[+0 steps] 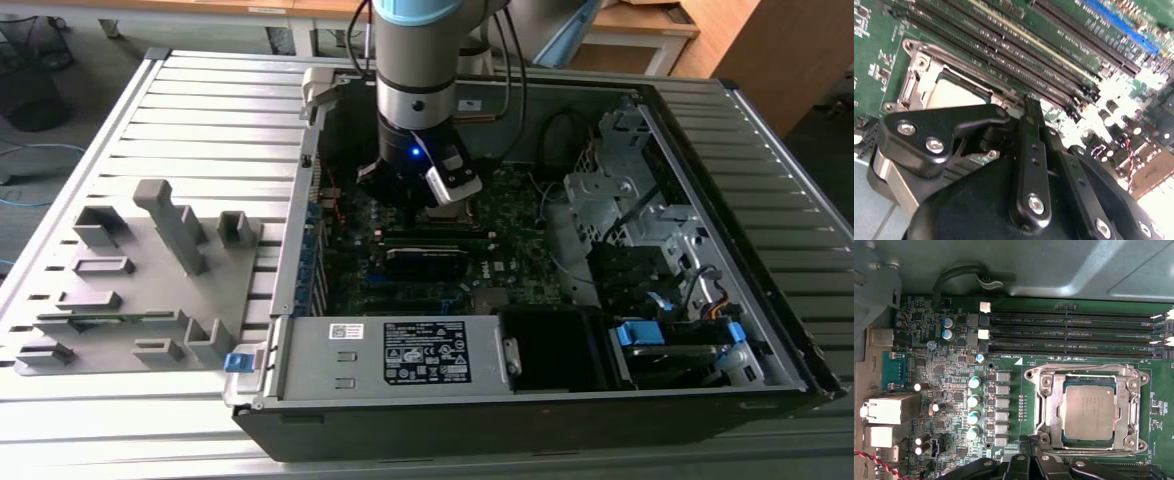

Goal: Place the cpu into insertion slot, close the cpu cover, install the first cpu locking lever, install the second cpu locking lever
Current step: 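Install the second cpu locking lever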

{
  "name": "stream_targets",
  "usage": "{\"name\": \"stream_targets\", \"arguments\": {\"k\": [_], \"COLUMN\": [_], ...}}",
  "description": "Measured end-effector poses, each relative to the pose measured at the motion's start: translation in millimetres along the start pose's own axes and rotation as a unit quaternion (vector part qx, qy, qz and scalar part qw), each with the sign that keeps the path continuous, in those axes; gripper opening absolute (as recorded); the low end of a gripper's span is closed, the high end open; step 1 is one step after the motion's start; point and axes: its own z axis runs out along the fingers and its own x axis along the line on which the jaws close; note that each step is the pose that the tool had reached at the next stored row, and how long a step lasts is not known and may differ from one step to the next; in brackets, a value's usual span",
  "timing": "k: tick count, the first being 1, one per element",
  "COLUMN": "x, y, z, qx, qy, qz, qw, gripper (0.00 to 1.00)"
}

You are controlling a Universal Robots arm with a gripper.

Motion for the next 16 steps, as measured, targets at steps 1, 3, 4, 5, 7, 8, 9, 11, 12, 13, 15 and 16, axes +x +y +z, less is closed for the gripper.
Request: {"name": "stream_targets", "arguments": {"k": [1,3,4,5,7,8,9,11,12,13,15,16], "x": [0.1,0.4,0.6,1.0,1.7,2.1,2.5,3.1,3.3,3.5,3.8,3.8], "y": [0.0,0.0,0.0,0.0,0.0,-0.1,-0.2,-0.3,-0.3,-0.3,-0.3,-0.3], "z": [0.0,0.1,0.1,0.2,0.2,0.3,0.4,1.1,1.5,2.0,2.4,2.4], "qx": [0.0000,-0.0001,-0.0001,-0.0001,-0.0001,-0.0001,-0.0001,0.0001,0.0001,0.0000,0.0000,0.0000], "qy": [0.0000,-0.0001,-0.0001,-0.0001,-0.0001,-0.0001,-0.0001,0.0000,0.0000,0.0000,0.0000,0.0000], "qz": [0.000,0.000,0.000,0.000,0.000,0.000,0.000,0.000,0.000,0.000,0.000,0.000], "qw": [1.0000,1.0000,1.0000,1.0000,1.0000,1.0000,1.0000,1.0000,1.0000,1.0000,1.0000,1.0000], "gripper": [0.11,0.11,0.11,0.11,0.11,0.11,0.11,0.11,0.11,0.11,0.11,0.11]}}
